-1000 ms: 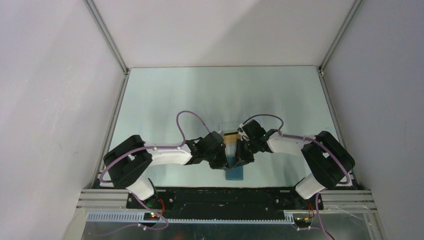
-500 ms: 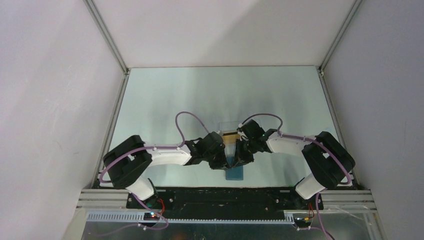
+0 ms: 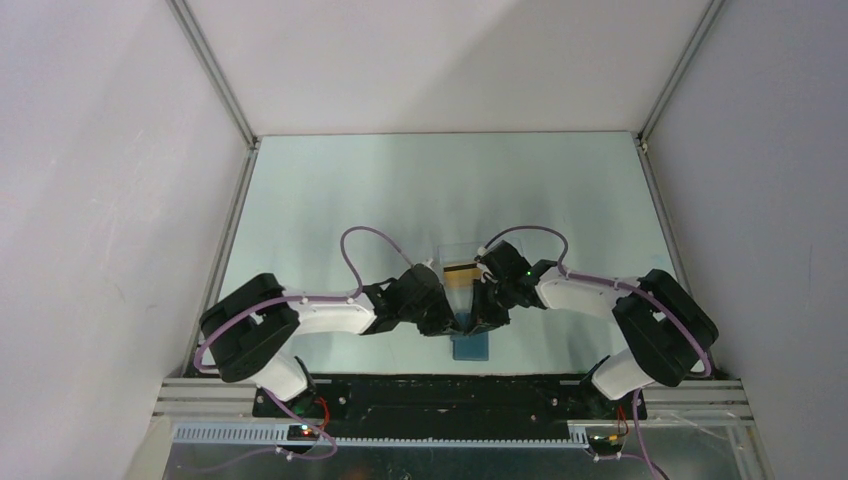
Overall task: Put the credit cards into the card holder
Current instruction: Close the card holder at the center of the board.
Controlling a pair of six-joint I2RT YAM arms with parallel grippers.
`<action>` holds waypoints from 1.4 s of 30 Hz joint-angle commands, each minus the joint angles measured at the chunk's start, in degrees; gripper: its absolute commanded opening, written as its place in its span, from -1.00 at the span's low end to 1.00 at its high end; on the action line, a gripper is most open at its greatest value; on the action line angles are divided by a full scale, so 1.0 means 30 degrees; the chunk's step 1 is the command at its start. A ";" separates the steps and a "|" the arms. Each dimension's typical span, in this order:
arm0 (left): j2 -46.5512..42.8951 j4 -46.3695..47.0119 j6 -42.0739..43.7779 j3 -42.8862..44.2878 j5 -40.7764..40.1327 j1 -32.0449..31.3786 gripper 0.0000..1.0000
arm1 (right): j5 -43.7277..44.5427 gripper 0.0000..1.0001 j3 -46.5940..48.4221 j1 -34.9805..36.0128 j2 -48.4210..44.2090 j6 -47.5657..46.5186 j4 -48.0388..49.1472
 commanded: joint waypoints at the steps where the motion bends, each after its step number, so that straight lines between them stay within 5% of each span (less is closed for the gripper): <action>1: -0.0670 0.1136 -0.0280 -0.0198 -0.0350 0.0103 -0.70 | 0.0999 -1.00 -0.0188 0.0022 -0.0700 -0.0549 -0.0812; 16: 0.0468 0.0392 0.0880 0.0782 -0.0112 -0.0326 -0.75 | 0.2217 -1.00 -0.0269 0.0028 0.0372 -0.1156 -0.1248; 32: 0.1448 -0.3279 0.1523 0.2449 -0.1424 -0.0559 -0.95 | 0.2795 -0.57 -0.0290 0.0325 -0.0696 -0.1256 -0.2039; 37: 0.1665 -0.3349 0.1560 0.2696 -0.1414 -0.0658 -0.95 | 0.2759 -0.66 -0.0275 0.0236 -0.1253 -0.1145 -0.2412; 42: 0.1853 -0.3379 0.1595 0.2774 -0.1360 -0.0688 -0.96 | 0.2172 -0.96 -0.0276 0.0126 -0.1298 -0.1034 -0.2080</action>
